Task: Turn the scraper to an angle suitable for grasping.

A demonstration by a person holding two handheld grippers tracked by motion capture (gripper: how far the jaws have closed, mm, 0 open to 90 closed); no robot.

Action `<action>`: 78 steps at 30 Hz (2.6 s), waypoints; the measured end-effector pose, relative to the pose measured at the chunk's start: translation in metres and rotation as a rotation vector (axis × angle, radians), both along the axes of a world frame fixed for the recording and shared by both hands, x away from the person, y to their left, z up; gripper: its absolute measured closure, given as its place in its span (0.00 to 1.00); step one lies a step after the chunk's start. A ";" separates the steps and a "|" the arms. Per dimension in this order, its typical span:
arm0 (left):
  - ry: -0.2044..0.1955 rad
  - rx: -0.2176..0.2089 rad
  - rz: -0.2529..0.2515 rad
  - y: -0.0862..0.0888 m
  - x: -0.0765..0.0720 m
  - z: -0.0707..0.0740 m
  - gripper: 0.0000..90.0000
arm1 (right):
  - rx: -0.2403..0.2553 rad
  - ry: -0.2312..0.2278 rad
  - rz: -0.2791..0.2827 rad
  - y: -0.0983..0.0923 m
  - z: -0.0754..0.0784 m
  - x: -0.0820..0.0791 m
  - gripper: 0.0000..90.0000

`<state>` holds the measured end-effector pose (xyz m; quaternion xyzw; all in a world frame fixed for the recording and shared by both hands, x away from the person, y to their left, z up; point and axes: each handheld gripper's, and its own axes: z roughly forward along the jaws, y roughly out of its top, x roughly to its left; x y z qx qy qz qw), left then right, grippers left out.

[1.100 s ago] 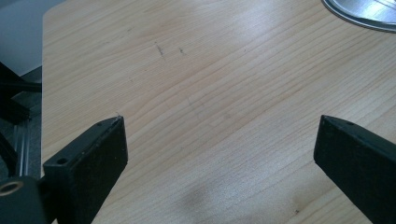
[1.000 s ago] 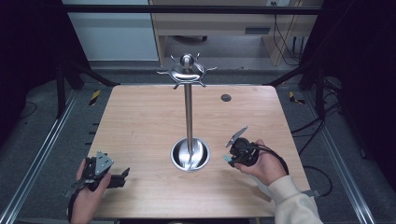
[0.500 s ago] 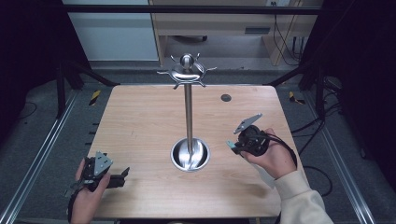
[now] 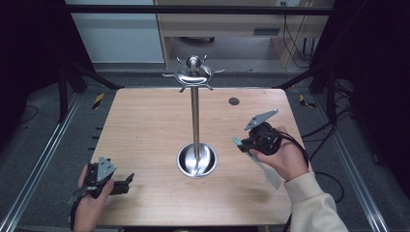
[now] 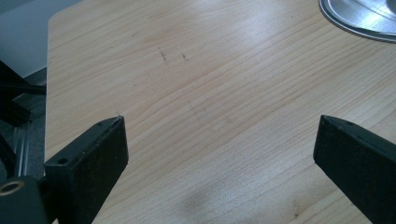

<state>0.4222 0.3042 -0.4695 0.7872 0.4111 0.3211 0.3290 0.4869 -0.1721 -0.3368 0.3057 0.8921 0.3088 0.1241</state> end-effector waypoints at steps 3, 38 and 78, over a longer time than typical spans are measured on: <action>-0.004 0.000 -0.001 0.000 0.000 0.001 0.03 | 0.011 -0.017 0.006 0.000 0.006 -0.001 0.83; -0.006 -0.001 0.000 0.000 -0.001 0.001 0.03 | 0.206 -0.177 -0.039 -0.016 0.050 -0.012 0.83; -0.016 -0.007 0.005 0.002 -0.002 0.003 0.03 | 0.379 -0.304 -0.043 -0.008 0.092 -0.023 0.83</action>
